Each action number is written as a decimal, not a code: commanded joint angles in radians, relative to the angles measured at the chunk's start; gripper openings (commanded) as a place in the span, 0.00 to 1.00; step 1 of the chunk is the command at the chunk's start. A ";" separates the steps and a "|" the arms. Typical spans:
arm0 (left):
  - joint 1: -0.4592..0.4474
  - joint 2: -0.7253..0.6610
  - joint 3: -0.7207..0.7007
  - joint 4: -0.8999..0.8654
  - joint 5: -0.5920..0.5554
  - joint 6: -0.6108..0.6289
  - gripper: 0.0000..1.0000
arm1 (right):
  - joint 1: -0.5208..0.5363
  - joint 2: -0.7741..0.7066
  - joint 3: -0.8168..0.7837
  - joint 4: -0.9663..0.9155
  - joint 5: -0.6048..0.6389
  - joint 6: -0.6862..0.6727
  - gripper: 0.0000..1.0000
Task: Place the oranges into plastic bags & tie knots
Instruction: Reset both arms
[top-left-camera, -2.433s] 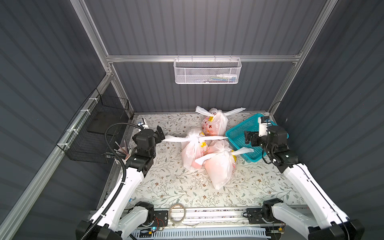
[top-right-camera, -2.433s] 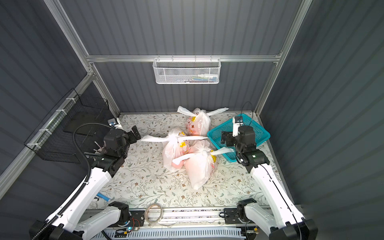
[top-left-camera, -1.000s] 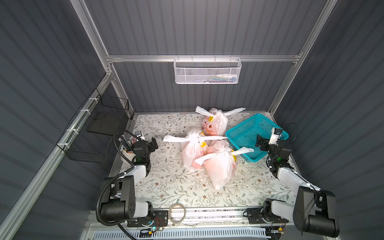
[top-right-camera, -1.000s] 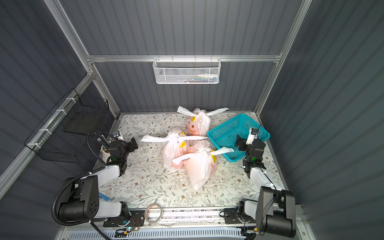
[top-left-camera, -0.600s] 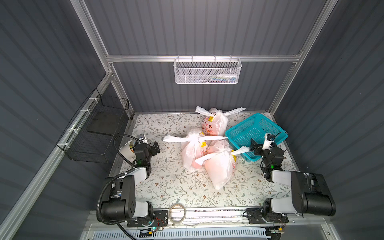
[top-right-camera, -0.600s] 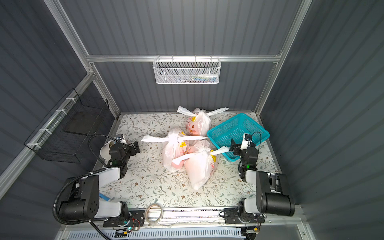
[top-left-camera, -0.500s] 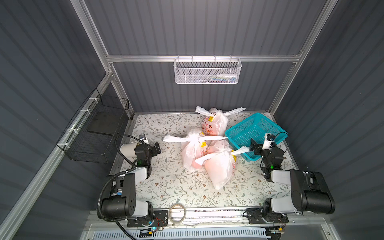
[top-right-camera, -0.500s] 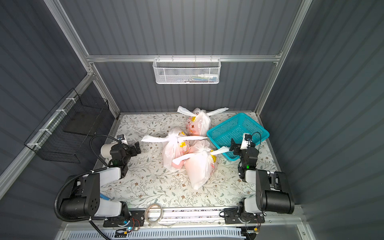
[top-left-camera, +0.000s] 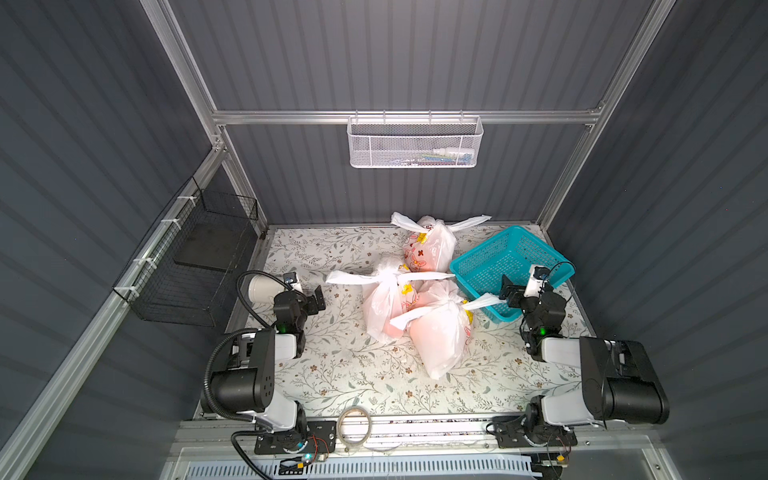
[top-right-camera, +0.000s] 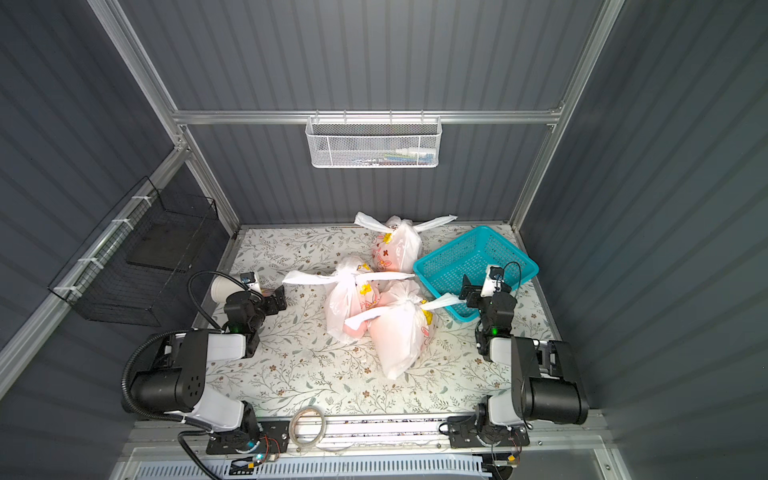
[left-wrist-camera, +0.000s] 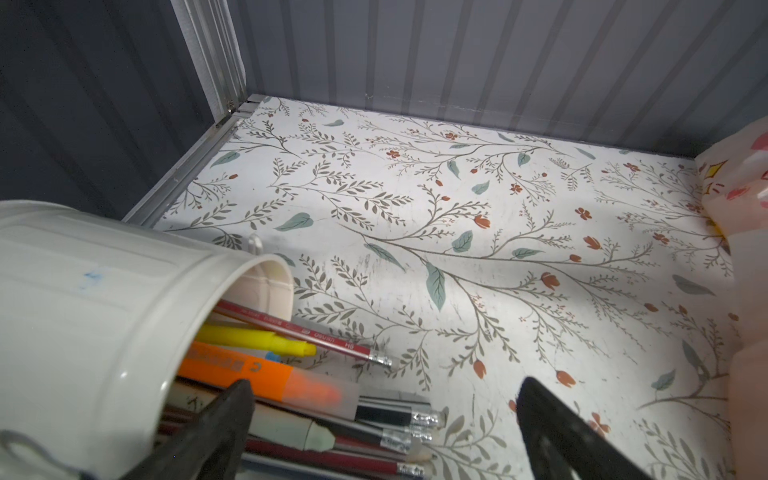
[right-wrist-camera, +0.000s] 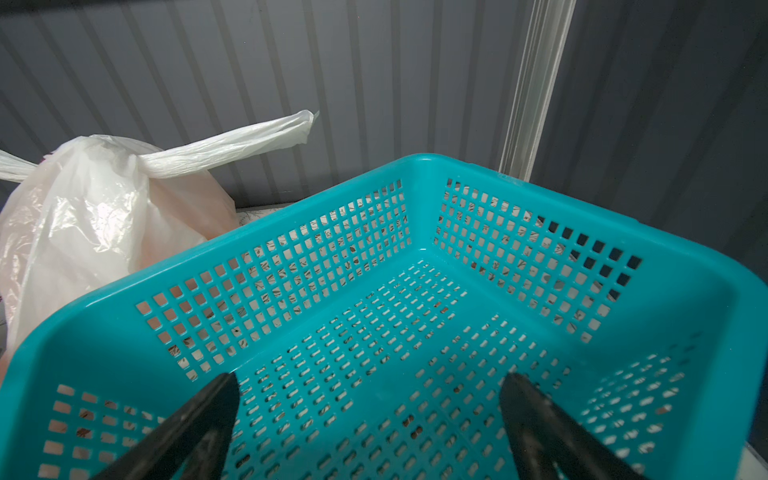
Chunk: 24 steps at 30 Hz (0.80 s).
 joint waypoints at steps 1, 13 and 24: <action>0.004 0.039 -0.039 0.129 0.024 0.032 1.00 | 0.006 0.017 0.001 -0.066 -0.002 0.028 0.99; -0.014 0.146 0.039 0.083 0.038 0.061 1.00 | 0.006 0.016 0.004 -0.069 0.001 0.026 0.99; -0.068 0.155 0.077 0.025 -0.064 0.090 1.00 | 0.007 0.016 0.003 -0.069 0.003 0.026 0.99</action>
